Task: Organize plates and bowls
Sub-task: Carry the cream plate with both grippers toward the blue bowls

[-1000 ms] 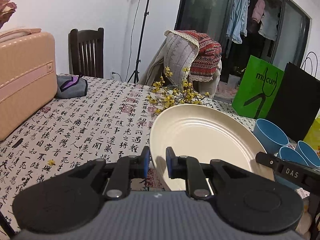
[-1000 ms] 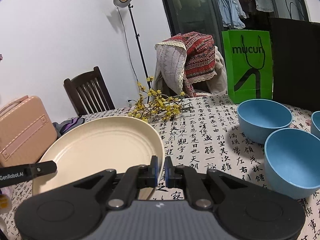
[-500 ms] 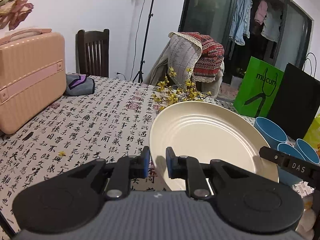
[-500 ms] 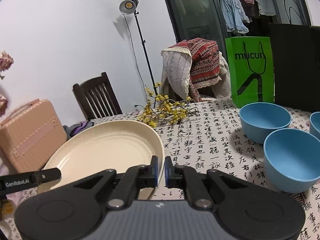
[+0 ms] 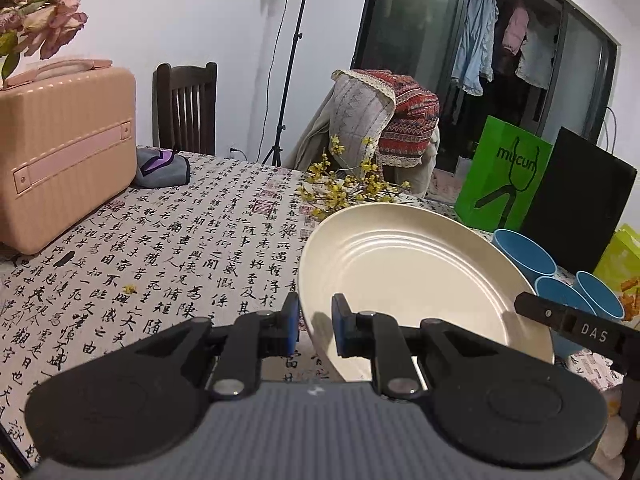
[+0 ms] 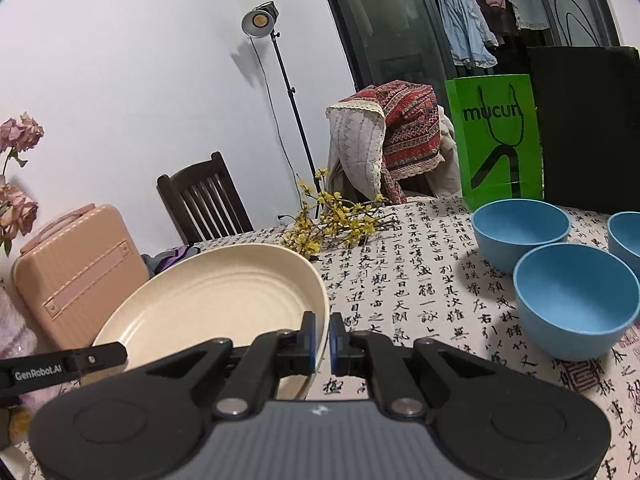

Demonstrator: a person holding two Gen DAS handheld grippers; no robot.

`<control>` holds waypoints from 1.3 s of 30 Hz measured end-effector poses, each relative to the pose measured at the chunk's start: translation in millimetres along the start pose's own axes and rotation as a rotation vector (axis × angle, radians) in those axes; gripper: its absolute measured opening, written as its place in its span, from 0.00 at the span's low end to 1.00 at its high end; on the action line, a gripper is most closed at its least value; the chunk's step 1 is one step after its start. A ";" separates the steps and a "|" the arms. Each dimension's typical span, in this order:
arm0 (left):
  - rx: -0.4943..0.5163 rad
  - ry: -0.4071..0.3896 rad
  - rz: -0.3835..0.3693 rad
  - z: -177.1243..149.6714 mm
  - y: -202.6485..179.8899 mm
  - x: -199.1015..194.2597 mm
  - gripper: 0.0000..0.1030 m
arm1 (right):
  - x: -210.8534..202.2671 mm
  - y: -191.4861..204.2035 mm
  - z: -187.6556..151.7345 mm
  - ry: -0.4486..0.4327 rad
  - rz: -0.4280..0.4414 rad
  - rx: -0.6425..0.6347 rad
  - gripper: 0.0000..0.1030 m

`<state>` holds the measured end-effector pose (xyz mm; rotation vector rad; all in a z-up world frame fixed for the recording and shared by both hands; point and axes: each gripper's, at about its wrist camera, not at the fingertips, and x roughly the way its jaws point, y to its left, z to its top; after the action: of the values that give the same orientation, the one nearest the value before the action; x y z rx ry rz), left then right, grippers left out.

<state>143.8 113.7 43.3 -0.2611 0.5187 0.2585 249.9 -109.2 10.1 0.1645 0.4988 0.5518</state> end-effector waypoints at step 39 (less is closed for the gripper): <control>0.100 0.017 -0.127 -49.6 -36.1 -20.7 0.17 | -65.0 -39.8 -48.3 -0.052 -0.091 0.016 0.07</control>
<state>115.1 61.0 19.0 -0.1979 0.5282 0.1062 196.4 -176.9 -16.4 0.1704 0.4581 0.4533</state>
